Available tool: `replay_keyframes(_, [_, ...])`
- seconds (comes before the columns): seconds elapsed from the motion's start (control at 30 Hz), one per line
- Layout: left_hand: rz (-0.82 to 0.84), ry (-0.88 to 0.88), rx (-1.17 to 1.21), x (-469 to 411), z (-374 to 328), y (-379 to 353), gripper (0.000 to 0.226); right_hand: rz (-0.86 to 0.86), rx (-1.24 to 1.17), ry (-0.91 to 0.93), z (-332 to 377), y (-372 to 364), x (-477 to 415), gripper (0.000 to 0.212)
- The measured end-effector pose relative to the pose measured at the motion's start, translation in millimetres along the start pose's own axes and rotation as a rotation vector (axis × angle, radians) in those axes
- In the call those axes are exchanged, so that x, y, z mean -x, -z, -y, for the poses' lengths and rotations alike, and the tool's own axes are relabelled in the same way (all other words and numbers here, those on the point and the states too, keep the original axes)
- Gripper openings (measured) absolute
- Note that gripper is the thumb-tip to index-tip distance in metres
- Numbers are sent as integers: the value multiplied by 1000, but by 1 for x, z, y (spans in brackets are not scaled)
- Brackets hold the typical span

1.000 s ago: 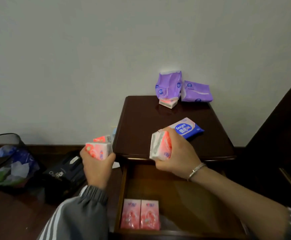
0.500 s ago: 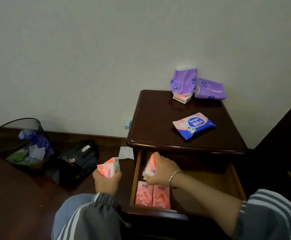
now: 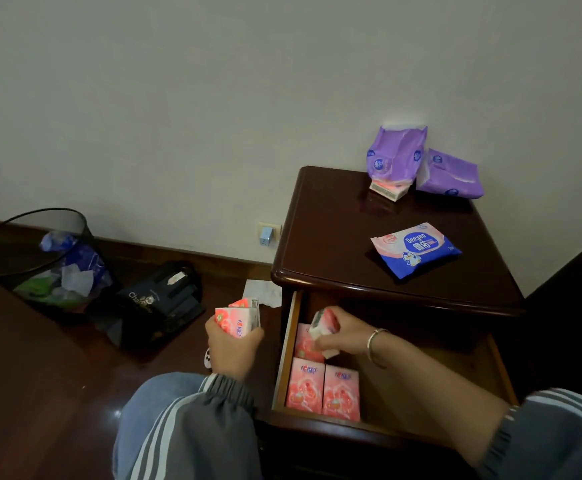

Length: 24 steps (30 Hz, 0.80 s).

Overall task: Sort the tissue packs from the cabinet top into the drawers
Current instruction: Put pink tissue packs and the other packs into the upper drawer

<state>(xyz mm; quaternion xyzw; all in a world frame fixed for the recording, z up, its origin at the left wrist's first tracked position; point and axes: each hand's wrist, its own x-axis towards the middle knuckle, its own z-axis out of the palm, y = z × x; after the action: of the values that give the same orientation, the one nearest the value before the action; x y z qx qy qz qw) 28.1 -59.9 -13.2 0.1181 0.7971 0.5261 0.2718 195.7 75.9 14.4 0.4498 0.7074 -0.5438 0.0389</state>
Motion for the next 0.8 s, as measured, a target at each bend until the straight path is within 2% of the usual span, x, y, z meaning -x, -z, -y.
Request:
replay_keyframes(0.17, [26,-23,1,0,-2,-1,78,33,-301,-59,-15,1,5,52])
replay_keyframes(0.33, [44,-78,-11,6,-5,-2,76,44,-387,-66,-16,2,7,49])
replay_keyframes(0.4, [47,-95,-10,8,-6,-3,75,-9,-272,-33,-17,9,10,61])
replay_keyframes(0.53, [54,-109,-14,10,-8,-6,74,-194,209,-36,-23,17,11,97])
replay_keyframes(0.63, [69,-117,-21,11,-9,-7,76,-144,457,-75,-22,17,6,112])
replay_keyframes(0.73, [78,-126,-21,11,-9,-8,76,-24,458,-101,-19,19,0,115])
replay_keyframes(0.8, [78,-128,-16,11,-9,-8,76,43,337,-105,-18,22,1,101])
